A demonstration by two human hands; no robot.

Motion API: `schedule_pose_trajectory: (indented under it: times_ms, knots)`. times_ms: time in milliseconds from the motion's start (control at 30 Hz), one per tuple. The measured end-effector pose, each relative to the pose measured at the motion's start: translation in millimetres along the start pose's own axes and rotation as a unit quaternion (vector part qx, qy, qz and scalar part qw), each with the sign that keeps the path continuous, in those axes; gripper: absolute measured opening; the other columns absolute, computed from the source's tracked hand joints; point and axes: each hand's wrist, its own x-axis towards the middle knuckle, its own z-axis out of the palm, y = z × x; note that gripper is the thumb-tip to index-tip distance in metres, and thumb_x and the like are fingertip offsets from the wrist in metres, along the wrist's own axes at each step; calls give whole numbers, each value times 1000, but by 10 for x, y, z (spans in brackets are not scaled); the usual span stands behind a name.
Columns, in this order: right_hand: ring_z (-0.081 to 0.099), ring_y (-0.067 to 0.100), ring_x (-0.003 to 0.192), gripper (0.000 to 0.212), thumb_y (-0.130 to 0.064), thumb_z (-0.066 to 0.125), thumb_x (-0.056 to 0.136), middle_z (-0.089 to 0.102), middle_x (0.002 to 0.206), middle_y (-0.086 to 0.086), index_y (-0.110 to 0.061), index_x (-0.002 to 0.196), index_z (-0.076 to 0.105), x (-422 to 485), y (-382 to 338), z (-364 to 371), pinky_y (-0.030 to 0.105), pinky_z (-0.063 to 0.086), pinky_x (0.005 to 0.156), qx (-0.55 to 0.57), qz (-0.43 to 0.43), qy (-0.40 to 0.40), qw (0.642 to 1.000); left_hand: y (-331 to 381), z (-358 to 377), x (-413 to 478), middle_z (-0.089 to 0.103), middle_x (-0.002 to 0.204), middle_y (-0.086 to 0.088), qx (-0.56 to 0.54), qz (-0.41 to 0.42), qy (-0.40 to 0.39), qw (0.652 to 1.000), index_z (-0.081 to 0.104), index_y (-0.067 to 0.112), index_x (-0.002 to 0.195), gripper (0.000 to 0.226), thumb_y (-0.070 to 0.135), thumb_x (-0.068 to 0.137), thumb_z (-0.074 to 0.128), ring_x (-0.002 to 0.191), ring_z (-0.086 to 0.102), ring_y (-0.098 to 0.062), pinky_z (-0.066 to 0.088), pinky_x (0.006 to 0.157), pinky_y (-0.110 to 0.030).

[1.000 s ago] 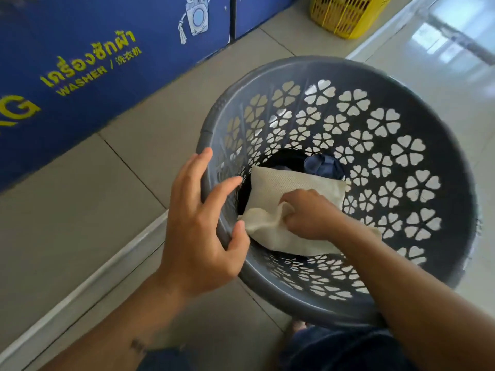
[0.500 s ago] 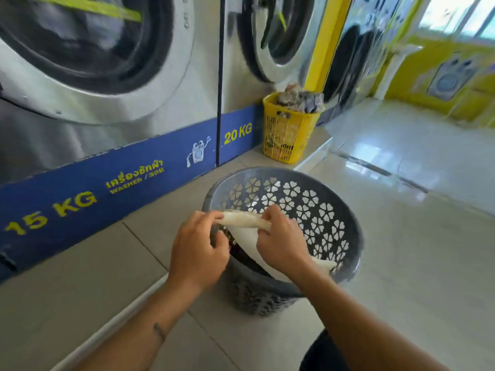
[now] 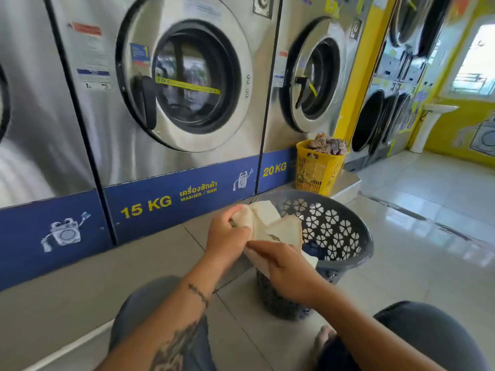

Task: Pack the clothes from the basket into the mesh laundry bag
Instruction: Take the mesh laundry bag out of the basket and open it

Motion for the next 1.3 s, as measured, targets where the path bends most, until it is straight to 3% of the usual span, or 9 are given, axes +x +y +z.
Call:
schedule_pose_trajectory:
  times_ms: [100, 167, 333, 500, 600, 700, 833, 1033, 1300]
  knots:
    - [60, 11, 105, 33, -17, 50, 86, 66, 110, -7, -27, 111, 69, 63, 59, -4, 32, 49, 93, -1, 6, 110, 994, 34, -157, -101, 53, 120, 7, 67, 75, 14, 995, 61, 25, 131, 57, 3, 79, 53, 114, 52, -12, 43, 100, -28]
    - [49, 23, 118, 41, -20, 65, 84, 49, 122, -1, -29, 122, 56, 223, 111, -65, 41, 45, 99, -65, 52, 166, 983, 71, -297, -24, 51, 125, 10, 140, 138, 21, 980, 63, 23, 130, 59, -4, 80, 48, 119, 49, -10, 33, 99, -17]
    - [38, 38, 134, 87, -38, 73, 81, 27, 146, 11, -36, 150, 19, 676, 125, -73, 49, 44, 104, -110, 165, 30, 980, 166, -703, 275, 63, 118, 1, 280, 267, 13, 922, 73, 23, 117, 58, 4, 79, 34, 105, 54, -24, 45, 97, -39]
    - [57, 28, 122, 73, -4, 52, 83, 58, 137, 5, -33, 150, 41, 919, 129, 290, 28, 46, 87, 11, 149, -75, 986, 173, -1081, 464, 60, 127, 1, 360, 260, 13, 896, 61, 23, 133, 54, 15, 87, 34, 106, 51, -27, 43, 97, -43]
    - [66, 19, 95, 63, 5, 45, 81, 68, 114, 5, -29, 132, 59, 868, -92, 558, 28, 55, 68, 154, 105, -161, 969, 169, -1258, 470, 20, 160, 4, 404, 175, -79, 894, 23, 29, 154, 66, 21, 92, 45, 141, 30, -24, 27, 111, -35]
    - [66, 12, 77, 57, 4, 46, 79, 68, 94, -6, -34, 120, 61, 853, -131, 741, 23, 53, 55, 220, 96, -202, 950, 102, -1385, 478, -10, 163, 18, 463, 113, -153, 865, 3, 37, 156, 87, 2, 89, 45, 149, 9, -10, 19, 107, -26]
    - [65, 24, 101, 66, 0, 50, 79, 59, 128, 1, -32, 137, 52, 899, 76, 786, 35, 61, 69, 122, 112, -176, 970, -70, -1411, 523, 11, 160, 26, 525, 104, -191, 823, 26, 35, 153, 88, -11, 79, 39, 145, 23, -8, 25, 107, -23]
    - [63, 24, 110, 60, -16, 48, 83, 64, 128, 0, -37, 139, 48, 884, 352, 563, 37, 56, 88, -48, 108, -163, 980, -260, -1127, 609, 45, 144, 16, 552, 89, -178, 810, 49, 28, 135, 69, -8, 77, 38, 126, 49, -24, 43, 99, -42]
    - [64, 17, 99, 45, -15, 49, 91, 67, 119, -4, -32, 132, 56, 1107, 973, -1, 40, 57, 87, -96, 98, -54, 989, -378, -450, 1049, 64, 103, -1, 439, 100, -174, 876, 61, 11, 98, 26, 1, 79, 47, 100, 58, -31, 45, 78, -35]
